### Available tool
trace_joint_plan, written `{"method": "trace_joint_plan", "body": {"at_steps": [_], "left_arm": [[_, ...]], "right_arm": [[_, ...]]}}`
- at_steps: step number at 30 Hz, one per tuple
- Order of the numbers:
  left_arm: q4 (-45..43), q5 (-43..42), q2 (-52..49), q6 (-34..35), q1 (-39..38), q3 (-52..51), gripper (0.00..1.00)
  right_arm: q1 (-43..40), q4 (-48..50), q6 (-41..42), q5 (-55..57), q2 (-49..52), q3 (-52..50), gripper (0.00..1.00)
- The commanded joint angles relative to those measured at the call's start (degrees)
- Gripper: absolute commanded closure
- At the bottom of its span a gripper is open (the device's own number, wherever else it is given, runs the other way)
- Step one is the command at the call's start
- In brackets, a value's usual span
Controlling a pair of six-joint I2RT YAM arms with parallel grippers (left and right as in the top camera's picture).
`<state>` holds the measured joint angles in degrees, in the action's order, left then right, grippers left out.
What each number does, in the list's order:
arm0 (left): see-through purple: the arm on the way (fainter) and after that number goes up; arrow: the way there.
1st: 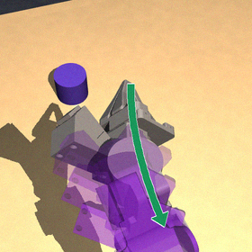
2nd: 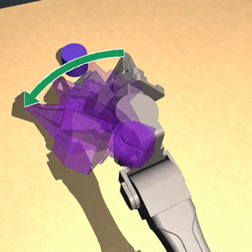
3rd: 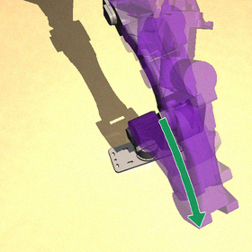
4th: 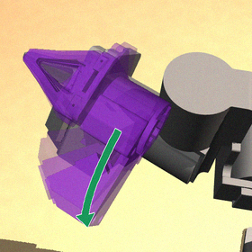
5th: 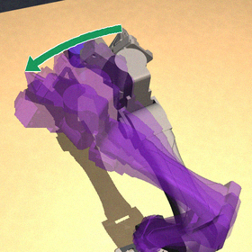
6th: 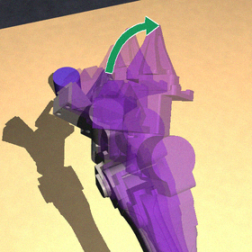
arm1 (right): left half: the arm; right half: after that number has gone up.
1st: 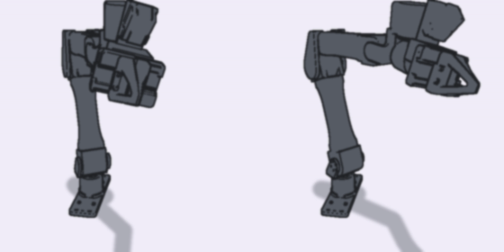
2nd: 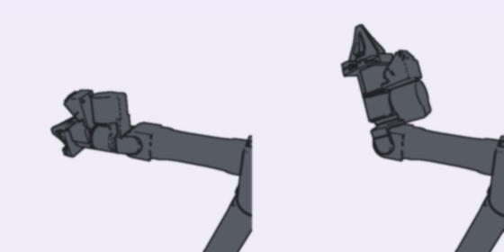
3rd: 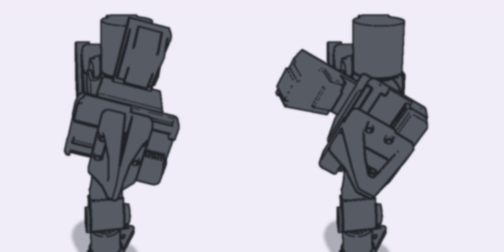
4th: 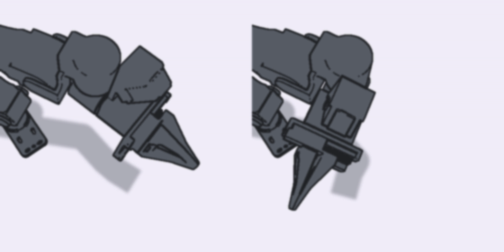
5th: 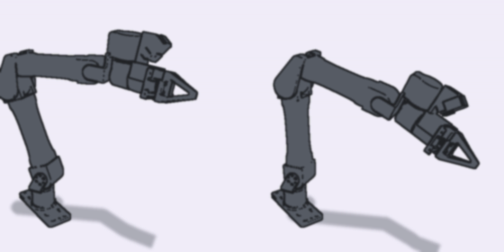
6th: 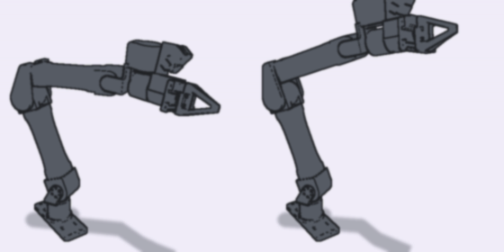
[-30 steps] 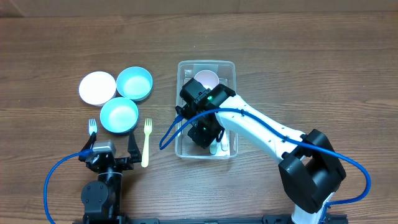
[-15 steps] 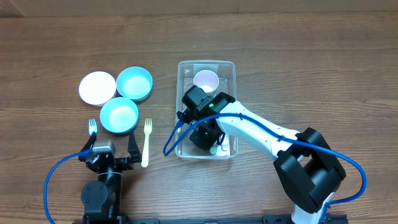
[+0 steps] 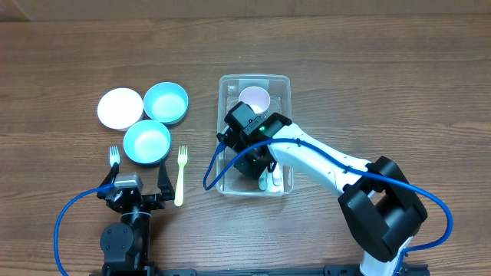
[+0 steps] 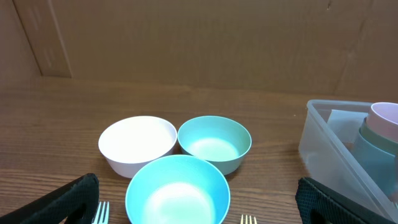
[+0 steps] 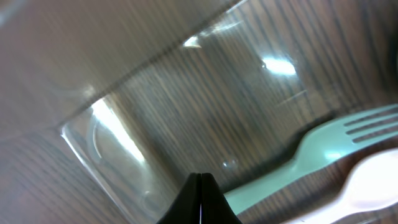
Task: Pack container
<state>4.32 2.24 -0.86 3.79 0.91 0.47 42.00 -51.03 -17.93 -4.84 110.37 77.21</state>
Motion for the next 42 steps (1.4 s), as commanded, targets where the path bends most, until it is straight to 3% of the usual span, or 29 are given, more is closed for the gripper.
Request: {"method": "trace_joint_plan", "body": {"at_steps": [1, 12, 23, 36, 42], "left_arm": [[-0.2, 0.5, 0.5, -1.5, 0.7, -0.2, 0.0], [-0.2, 0.5, 0.5, -1.5, 0.7, -0.2, 0.0], [-0.2, 0.5, 0.5, -1.5, 0.7, -0.2, 0.0], [-0.2, 0.5, 0.5, -1.5, 0.7, -0.2, 0.0], [-0.2, 0.5, 0.5, -1.5, 0.7, -0.2, 0.0]], "right_arm": [[-0.6, 0.4, -0.5, 0.7, 0.2, -0.1, 0.96], [-1.8, 2.7, -0.5, -0.2, 1.8, -0.1, 0.96], [-7.0, 1.4, -0.1, -8.3, 1.8, -0.1, 0.96], [-6.0, 0.0, -0.3, -9.4, 1.9, -0.5, 0.96], [-6.0, 4.0, -0.3, -9.9, 1.9, -5.4, 0.96]]}}
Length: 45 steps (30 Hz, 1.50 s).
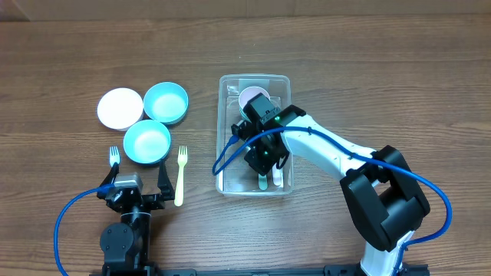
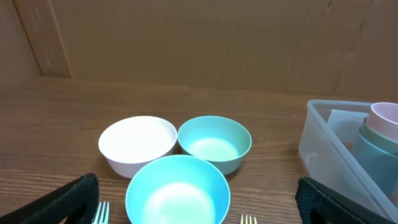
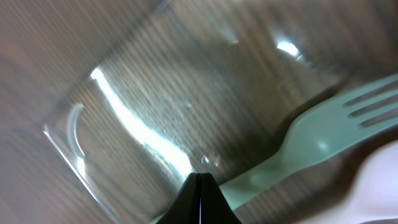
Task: Pack container
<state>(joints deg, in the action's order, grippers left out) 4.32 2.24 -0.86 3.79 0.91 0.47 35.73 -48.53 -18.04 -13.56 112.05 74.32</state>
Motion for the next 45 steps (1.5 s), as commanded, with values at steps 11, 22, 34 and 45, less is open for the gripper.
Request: {"method": "trace_joint_plan", "body": {"at_steps": [11, 22, 34, 45], "left_arm": [[-0.2, 0.5, 0.5, -1.5, 0.7, -0.2, 0.0], [-0.2, 0.5, 0.5, -1.5, 0.7, -0.2, 0.0], [-0.2, 0.5, 0.5, -1.5, 0.7, -0.2, 0.0], [-0.2, 0.5, 0.5, -1.5, 0.7, -0.2, 0.0]], "right_arm": [[0.2, 2.9, -0.2, 2.2, 0.2, -4.1, 0.96], [0.2, -1.7, 0.0, 4.9, 0.1, -0.9, 0.96], [0.3, -6.4, 0.1, -1.3, -0.3, 6.3, 0.96], [-1.2, -16.1, 6.6, -2.5, -10.6, 21.7, 0.93]]}}
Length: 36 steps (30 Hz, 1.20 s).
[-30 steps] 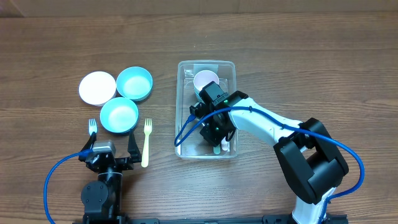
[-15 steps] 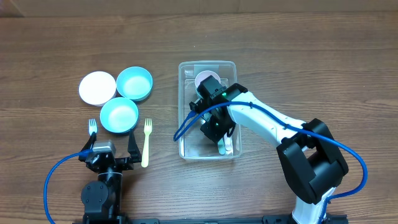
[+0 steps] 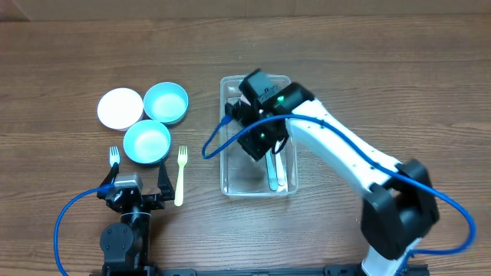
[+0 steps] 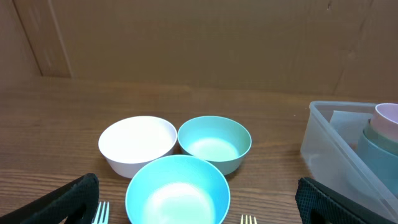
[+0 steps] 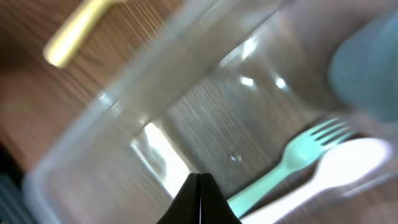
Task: Pack container
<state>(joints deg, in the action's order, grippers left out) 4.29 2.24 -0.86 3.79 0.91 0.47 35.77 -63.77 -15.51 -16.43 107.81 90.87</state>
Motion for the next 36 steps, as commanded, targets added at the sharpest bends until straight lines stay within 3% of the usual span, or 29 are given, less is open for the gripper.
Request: {"method": "trace_joint_plan", "body": {"at_steps": [1, 3, 6, 7, 9, 13, 18, 36], "left_arm": [[-0.2, 0.5, 0.5, -1.5, 0.7, -0.2, 0.0], [-0.2, 0.5, 0.5, -1.5, 0.7, -0.2, 0.0], [-0.2, 0.5, 0.5, -1.5, 0.7, -0.2, 0.0], [-0.2, 0.5, 0.5, -1.5, 0.7, -0.2, 0.0], [-0.2, 0.5, 0.5, -1.5, 0.7, -0.2, 0.0], [-0.2, 0.5, 0.5, -1.5, 0.7, -0.2, 0.0], [-0.2, 0.5, 0.5, -1.5, 0.7, -0.2, 0.0], [-0.3, 0.5, 0.5, -1.5, 0.7, -0.2, 0.0]], "right_arm": [[-2.1, -1.1, 6.1, 1.5, -7.6, 5.9, 0.92], [-6.0, -1.6, 12.2, 3.8, -11.2, 7.1, 0.85], [-14.7, -2.7, 17.6, 3.9, -16.6, 7.1, 0.54], [-17.7, -3.3, 18.3, 3.9, -17.9, 7.1, 0.48], [-24.1, -5.3, 18.6, 3.9, -19.9, 7.1, 0.0], [-37.0, -10.4, 18.6, 3.9, -20.5, 7.1, 0.0], [-43.4, -11.5, 18.6, 3.9, -20.3, 7.0, 0.0], [-44.2, -11.4, 18.6, 3.9, -20.3, 7.0, 0.0]]}}
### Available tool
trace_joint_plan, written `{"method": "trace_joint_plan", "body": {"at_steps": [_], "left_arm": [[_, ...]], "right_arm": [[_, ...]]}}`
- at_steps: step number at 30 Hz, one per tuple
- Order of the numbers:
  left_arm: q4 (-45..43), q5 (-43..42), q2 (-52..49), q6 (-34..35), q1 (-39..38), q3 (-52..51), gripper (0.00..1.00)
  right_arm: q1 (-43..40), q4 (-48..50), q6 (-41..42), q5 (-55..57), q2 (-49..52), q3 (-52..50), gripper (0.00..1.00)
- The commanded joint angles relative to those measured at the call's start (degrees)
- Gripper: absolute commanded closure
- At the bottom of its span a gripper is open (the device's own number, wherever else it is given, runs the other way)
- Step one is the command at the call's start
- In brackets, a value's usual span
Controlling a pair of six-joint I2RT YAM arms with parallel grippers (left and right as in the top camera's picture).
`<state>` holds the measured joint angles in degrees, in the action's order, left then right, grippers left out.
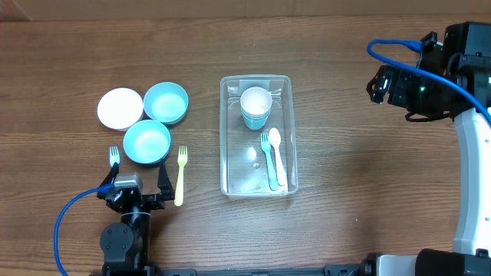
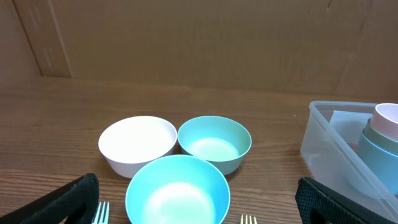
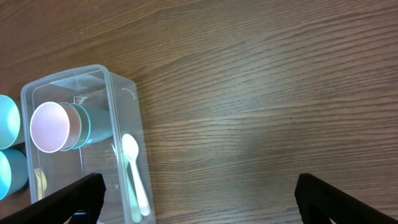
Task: Pack container
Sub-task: 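Move the left gripper to the rim of the lower teal bowl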
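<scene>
A clear plastic container (image 1: 227, 153) lies mid-table, also seen in the right wrist view (image 3: 130, 130). Inside it are stacked cups, pink in teal (image 1: 255, 106), a green fork (image 1: 269, 162) and a white spoon (image 1: 278, 158). To its left sit a white bowl (image 1: 120, 107), a teal bowl (image 1: 166, 103), a blue bowl (image 1: 147, 142), a blue fork (image 1: 114, 156) and a yellow fork (image 1: 180, 175). My left gripper (image 2: 202, 208) is open low at the near edge, behind the blue bowl. My right gripper (image 3: 199, 205) is open and empty, high over bare table right of the container.
A brown cardboard wall (image 2: 199, 43) stands along the far side of the wooden table (image 1: 353, 176). Blue cables trail from both arms. My right arm (image 1: 418, 84) hangs at the far right.
My right gripper was shut just above the container. It is now open and far off to the right, high over the table. The cups, fork and spoon show unobstructed in the container.
My right gripper was shut low inside the container beside the green fork and white spoon, and stayed there at the second moment. Then it was raised over the container, still shut. Now it is open at the far right. My left arm stayed still.
</scene>
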<state>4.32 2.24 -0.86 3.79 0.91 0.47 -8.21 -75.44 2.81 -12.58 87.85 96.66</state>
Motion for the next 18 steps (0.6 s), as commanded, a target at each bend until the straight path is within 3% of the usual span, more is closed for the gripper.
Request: {"method": "trace_joint_plan", "body": {"at_steps": [1, 6, 9, 14, 17, 18], "left_arm": [[-0.4, 0.2, 0.5, -1.4, 0.7, -0.2, 0.0], [-3.2, -4.9, 0.5, -1.0, 0.7, -0.2, 0.0], [-2.6, -14.2, 0.5, -1.0, 0.7, 2.0, 0.0], [21.0, -7.7, -6.0, 0.1, 0.6, 20.7, 0.0], [29.8, -7.6, -17.3, -1.0, 0.6, 33.4, 0.0], [35.3, -7.5, -25.1, -1.1, 0.6, 41.3, 0.0]], "right_arm": [[-0.2, 0.3, 0.2, 0.1, -0.3, 1.2, 0.0], [-0.2, 0.3, 0.2, 0.1, -0.3, 1.2, 0.0], [-0.2, 0.3, 0.2, 0.1, -0.3, 1.2, 0.0], [-0.2, 0.3, 0.2, 0.1, -0.3, 1.2, 0.0], [-0.2, 0.3, 0.2, 0.1, -0.3, 1.2, 0.0], [-0.2, 0.3, 0.2, 0.1, -0.3, 1.2, 0.0]]}}
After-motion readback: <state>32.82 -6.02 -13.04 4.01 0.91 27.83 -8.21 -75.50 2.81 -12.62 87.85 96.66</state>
